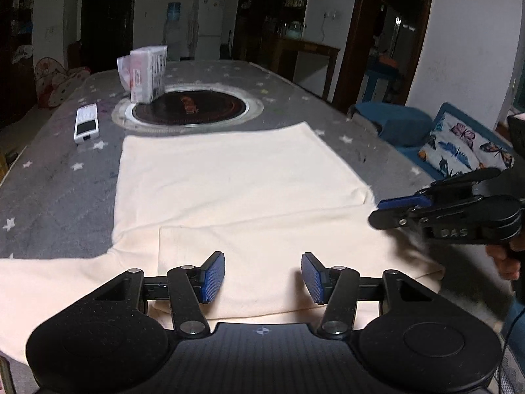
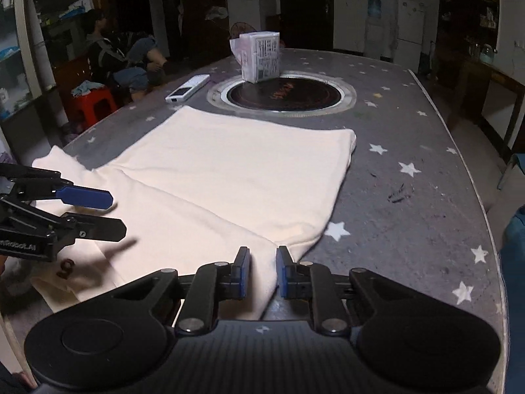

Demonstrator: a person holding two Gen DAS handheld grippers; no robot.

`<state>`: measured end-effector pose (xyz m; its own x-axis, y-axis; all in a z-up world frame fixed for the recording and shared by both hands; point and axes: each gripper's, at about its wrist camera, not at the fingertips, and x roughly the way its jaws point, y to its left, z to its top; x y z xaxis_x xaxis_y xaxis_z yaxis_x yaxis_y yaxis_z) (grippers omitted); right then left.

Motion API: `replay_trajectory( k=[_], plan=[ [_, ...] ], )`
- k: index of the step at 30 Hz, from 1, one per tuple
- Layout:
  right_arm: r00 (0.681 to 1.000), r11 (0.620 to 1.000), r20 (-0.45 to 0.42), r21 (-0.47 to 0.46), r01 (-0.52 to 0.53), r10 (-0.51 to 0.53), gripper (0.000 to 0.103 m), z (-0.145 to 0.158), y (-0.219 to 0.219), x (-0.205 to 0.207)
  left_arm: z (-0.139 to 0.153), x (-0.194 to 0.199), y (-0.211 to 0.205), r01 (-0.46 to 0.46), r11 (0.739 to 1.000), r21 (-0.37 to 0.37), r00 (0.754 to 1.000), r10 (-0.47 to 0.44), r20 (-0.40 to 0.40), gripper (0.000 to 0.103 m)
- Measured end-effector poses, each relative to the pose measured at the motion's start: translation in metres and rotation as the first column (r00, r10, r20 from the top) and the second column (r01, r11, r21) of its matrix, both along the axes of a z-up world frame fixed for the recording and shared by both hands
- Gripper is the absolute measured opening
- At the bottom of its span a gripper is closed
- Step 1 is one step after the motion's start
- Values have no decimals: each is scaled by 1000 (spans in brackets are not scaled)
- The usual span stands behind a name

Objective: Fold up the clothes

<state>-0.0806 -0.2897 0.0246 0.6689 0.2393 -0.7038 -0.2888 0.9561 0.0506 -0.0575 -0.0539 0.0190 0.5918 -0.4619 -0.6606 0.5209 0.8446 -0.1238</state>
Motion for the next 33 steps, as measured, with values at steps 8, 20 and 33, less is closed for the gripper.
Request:
replay_trajectory(
  k=[8, 20, 33],
  plan=[
    [997, 998, 46, -12, -61, 62, 16, 11, 20, 1, -1, 1, 6, -22, 999, -31, 1000, 22, -1, 54],
    [994, 994, 37, -24, -103, 104, 16, 4, 47, 3, 6, -3, 29, -73, 996, -54, 997, 73, 2, 54],
    [963, 964, 63, 7, -264, 263, 16, 11, 112, 29, 36, -8, 93, -318, 947, -52, 945, 321, 55, 55]
  ],
)
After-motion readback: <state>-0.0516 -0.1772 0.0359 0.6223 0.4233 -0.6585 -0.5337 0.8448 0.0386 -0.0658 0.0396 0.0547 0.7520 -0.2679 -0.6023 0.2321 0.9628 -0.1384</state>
